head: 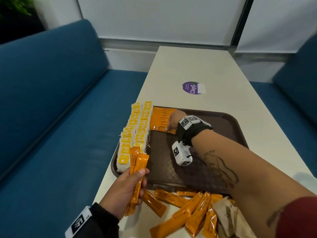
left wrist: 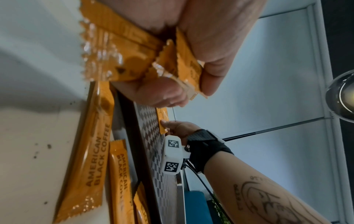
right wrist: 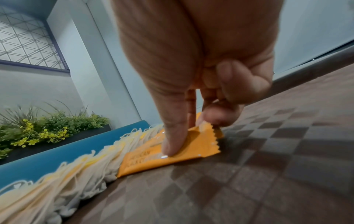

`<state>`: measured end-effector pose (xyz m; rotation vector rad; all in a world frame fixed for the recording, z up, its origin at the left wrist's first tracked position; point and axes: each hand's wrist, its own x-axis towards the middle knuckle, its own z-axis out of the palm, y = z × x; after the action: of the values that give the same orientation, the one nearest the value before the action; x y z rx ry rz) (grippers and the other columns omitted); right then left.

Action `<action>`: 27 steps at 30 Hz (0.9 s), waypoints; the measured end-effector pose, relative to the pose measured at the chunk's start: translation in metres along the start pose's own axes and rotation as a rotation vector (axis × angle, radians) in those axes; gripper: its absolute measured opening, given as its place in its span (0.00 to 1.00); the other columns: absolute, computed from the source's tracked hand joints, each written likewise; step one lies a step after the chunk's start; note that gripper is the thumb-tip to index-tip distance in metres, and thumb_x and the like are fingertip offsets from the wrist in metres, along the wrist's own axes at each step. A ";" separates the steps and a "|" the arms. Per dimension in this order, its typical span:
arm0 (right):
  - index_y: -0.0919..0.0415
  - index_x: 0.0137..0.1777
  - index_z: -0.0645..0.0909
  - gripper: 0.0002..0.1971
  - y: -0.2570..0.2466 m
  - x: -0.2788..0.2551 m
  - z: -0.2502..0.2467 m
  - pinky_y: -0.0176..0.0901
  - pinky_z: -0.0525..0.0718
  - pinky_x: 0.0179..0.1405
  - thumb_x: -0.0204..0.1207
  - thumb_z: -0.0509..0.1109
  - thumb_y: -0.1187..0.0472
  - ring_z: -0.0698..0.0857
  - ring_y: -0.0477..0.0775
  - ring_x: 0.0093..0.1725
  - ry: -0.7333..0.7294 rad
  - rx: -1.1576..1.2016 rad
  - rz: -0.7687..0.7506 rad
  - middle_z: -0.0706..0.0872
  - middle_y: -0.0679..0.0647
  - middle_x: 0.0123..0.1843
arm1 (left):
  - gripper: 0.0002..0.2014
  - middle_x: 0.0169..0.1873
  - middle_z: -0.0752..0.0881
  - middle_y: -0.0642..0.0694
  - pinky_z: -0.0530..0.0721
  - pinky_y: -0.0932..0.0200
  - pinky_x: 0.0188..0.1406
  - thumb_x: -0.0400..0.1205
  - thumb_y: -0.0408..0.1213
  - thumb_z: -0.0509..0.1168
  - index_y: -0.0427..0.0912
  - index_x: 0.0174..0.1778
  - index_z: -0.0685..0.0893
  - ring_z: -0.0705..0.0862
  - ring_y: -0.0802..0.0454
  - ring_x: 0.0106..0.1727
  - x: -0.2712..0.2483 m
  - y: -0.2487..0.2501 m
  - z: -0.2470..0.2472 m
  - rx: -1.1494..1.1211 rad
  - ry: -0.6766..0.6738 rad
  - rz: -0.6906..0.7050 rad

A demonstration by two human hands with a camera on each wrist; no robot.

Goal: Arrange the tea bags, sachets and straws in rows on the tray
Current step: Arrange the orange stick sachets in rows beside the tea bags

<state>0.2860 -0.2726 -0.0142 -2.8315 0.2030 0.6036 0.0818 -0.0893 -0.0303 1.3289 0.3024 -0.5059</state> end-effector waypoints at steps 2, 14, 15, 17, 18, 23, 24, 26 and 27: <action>0.66 0.60 0.80 0.27 0.000 0.002 0.002 0.45 0.81 0.49 0.68 0.79 0.48 0.85 0.58 0.58 0.022 0.018 0.026 0.86 0.57 0.59 | 0.11 0.25 0.80 0.48 0.74 0.62 0.19 0.83 0.41 0.59 0.38 0.52 0.81 0.75 0.56 0.23 -0.001 0.000 -0.001 0.015 0.000 0.000; 0.64 0.62 0.75 0.30 0.007 0.004 0.010 0.44 0.77 0.45 0.65 0.81 0.51 0.83 0.58 0.59 0.067 0.064 0.036 0.83 0.57 0.59 | 0.11 0.26 0.81 0.48 0.75 0.61 0.21 0.82 0.41 0.60 0.38 0.53 0.81 0.76 0.55 0.24 -0.011 -0.006 0.000 0.041 -0.001 0.015; 0.64 0.62 0.76 0.29 0.008 0.005 0.011 0.44 0.76 0.45 0.65 0.81 0.51 0.83 0.58 0.58 0.073 0.066 0.026 0.84 0.57 0.59 | 0.11 0.26 0.81 0.47 0.76 0.60 0.21 0.82 0.41 0.60 0.38 0.53 0.81 0.76 0.55 0.24 -0.011 -0.007 0.000 0.040 -0.002 0.013; 0.63 0.61 0.76 0.28 0.009 0.005 0.012 0.44 0.77 0.46 0.65 0.81 0.52 0.83 0.58 0.58 0.084 0.074 0.031 0.84 0.57 0.58 | 0.12 0.27 0.81 0.47 0.76 0.60 0.21 0.81 0.41 0.60 0.38 0.53 0.81 0.77 0.55 0.24 -0.012 -0.009 -0.001 0.030 -0.001 0.009; 0.64 0.61 0.75 0.28 0.009 0.005 0.011 0.44 0.77 0.46 0.65 0.81 0.52 0.83 0.58 0.58 0.091 0.082 0.041 0.84 0.56 0.58 | 0.12 0.27 0.81 0.47 0.76 0.60 0.21 0.81 0.41 0.60 0.38 0.53 0.81 0.76 0.55 0.24 -0.012 -0.010 -0.001 0.024 0.002 0.009; 0.63 0.62 0.75 0.31 0.006 0.007 0.014 0.44 0.78 0.44 0.63 0.83 0.54 0.84 0.59 0.57 0.126 0.145 0.044 0.84 0.57 0.58 | 0.11 0.28 0.81 0.47 0.76 0.60 0.22 0.82 0.41 0.60 0.39 0.53 0.82 0.76 0.54 0.25 -0.013 -0.013 -0.004 0.016 0.016 0.018; 0.63 0.63 0.75 0.32 0.005 0.007 0.015 0.45 0.78 0.45 0.62 0.84 0.54 0.84 0.59 0.58 0.130 0.158 0.045 0.84 0.57 0.58 | 0.11 0.28 0.81 0.46 0.76 0.60 0.22 0.81 0.41 0.60 0.39 0.53 0.81 0.77 0.54 0.25 -0.013 -0.013 -0.004 0.014 0.016 0.019; 0.63 0.64 0.74 0.35 0.005 0.008 0.016 0.46 0.79 0.47 0.60 0.84 0.53 0.84 0.60 0.59 0.137 0.165 0.042 0.84 0.58 0.59 | 0.11 0.28 0.81 0.46 0.77 0.60 0.22 0.82 0.41 0.60 0.39 0.53 0.81 0.77 0.55 0.25 -0.012 -0.012 -0.005 0.011 0.018 0.023; 0.63 0.64 0.75 0.35 0.006 0.008 0.017 0.46 0.80 0.48 0.60 0.85 0.52 0.83 0.60 0.59 0.144 0.159 0.038 0.84 0.58 0.60 | 0.11 0.28 0.81 0.47 0.77 0.61 0.22 0.82 0.41 0.60 0.38 0.53 0.81 0.77 0.55 0.25 -0.012 -0.012 -0.005 0.012 0.017 0.026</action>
<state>0.2858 -0.2745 -0.0335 -2.7228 0.3162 0.3726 0.0662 -0.0842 -0.0358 1.3474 0.2960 -0.4752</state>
